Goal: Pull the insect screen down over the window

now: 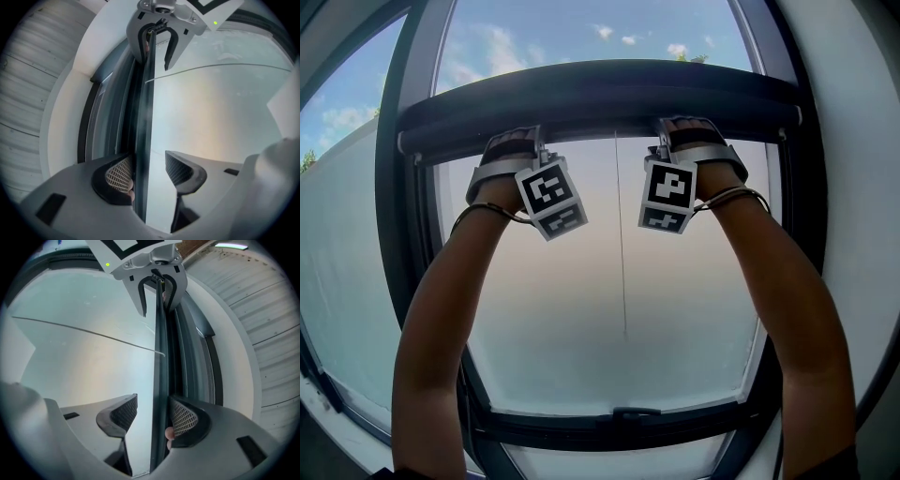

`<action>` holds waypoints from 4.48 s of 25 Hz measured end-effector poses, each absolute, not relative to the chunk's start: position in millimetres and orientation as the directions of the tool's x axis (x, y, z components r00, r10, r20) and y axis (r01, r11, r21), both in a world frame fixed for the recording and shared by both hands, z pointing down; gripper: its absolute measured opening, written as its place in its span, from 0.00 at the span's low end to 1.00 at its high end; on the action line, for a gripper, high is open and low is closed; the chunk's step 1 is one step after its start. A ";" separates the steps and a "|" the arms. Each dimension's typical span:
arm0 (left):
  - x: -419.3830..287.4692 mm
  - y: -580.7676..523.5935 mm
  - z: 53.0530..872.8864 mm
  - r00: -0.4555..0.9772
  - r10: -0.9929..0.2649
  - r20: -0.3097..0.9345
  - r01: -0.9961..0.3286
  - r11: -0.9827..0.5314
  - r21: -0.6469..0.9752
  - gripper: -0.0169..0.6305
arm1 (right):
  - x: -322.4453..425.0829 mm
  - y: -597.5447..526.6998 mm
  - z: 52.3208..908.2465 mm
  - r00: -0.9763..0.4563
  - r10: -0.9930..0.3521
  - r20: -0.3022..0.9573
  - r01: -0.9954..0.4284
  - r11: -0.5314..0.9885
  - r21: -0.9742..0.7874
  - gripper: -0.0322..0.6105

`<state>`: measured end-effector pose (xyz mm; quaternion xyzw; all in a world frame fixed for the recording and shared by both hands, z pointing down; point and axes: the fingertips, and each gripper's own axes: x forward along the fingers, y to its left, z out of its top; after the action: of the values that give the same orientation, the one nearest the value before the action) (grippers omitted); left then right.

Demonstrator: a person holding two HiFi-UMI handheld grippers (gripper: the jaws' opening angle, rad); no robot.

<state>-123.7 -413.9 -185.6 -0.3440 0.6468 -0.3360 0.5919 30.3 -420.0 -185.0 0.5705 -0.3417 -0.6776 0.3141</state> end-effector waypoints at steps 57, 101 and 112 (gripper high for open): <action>-120.1 -400.7 8.0 0.034 -0.998 0.045 -0.044 -0.047 -0.998 0.32 | 32.9 -406.7 2.4 -0.149 -0.987 -0.057 0.085 -0.071 0.994 0.35; -114.4 -387.3 172.4 0.097 -0.923 0.373 -0.075 -0.381 -0.922 0.32 | 36.6 -395.6 166.6 -0.151 -0.951 0.269 0.068 0.261 0.963 0.35; -113.0 -393.4 175.8 0.123 -0.954 0.273 -0.108 -0.286 -0.952 0.32 | 33.9 -402.4 170.0 -0.152 -0.968 0.200 0.011 0.201 0.980 0.35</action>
<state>-113.0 -393.4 175.8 -0.6219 0.4270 -0.5062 0.4180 33.9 -402.4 170.0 0.4084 -0.5857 -0.4824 0.5073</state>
